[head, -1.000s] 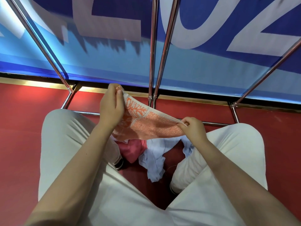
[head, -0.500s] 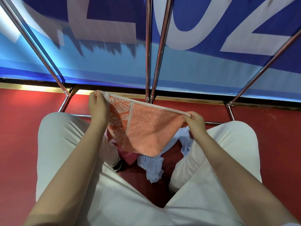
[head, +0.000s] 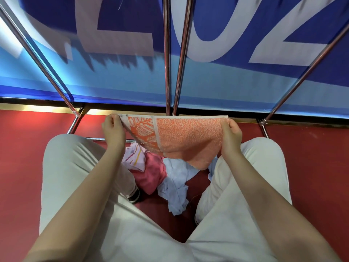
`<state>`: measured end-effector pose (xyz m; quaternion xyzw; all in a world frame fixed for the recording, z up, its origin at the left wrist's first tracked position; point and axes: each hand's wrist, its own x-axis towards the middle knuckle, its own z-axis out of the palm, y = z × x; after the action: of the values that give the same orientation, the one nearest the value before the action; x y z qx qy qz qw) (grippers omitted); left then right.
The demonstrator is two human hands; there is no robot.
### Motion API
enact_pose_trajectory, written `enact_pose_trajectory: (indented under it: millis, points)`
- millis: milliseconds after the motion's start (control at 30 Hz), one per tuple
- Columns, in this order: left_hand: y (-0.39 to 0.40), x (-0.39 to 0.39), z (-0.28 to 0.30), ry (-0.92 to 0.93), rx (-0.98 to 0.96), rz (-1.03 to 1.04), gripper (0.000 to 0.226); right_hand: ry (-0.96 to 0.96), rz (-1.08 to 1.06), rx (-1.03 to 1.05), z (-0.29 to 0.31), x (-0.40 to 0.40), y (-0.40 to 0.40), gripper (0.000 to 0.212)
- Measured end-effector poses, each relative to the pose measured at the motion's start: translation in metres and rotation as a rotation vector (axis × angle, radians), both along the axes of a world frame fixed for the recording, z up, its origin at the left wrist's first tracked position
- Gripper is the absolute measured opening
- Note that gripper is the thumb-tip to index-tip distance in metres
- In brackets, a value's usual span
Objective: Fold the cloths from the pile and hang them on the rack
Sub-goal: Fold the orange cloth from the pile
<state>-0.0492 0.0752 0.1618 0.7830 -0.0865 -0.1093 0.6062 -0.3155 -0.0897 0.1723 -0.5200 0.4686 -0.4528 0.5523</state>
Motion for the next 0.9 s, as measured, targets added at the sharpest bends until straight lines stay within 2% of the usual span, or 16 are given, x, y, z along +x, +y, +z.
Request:
enact_pose_trajectory:
  millis: [133, 333, 433, 567, 633, 733, 900]
  points:
    - [-0.003, -0.008, 0.006, -0.061, -0.025, -0.018, 0.022, -0.016, -0.009, 0.023, 0.0, 0.0, 0.0, 0.021]
    - [-0.011, -0.017, 0.012, -0.175, -0.107, -0.031, 0.014, 0.003, -0.015, 0.03, -0.001, -0.003, 0.0, 0.021]
    - [-0.011, -0.018, 0.011, -0.357, 0.001, -0.066, 0.017, 0.032, -0.037, 0.019, -0.004, -0.006, -0.003, 0.023]
    - [-0.01, -0.016, 0.009, -0.667, 0.311, -0.127, 0.024, 0.081, -0.117, -0.038, -0.005, -0.009, -0.004, 0.031]
    - [-0.011, -0.018, 0.009, -0.735, 0.353, -0.159, 0.024, 0.113, -0.17, -0.066, -0.003, -0.011, -0.005, 0.028]
    - [-0.013, -0.023, 0.011, -0.638, 0.261, -0.107, 0.022, 0.15, -0.184, -0.067, -0.005, -0.013, -0.007, 0.029]
    - [-0.018, -0.021, 0.017, -0.292, 0.01, -0.068, 0.026, 0.166, -0.102, -0.02, -0.007, -0.007, -0.005, 0.033]
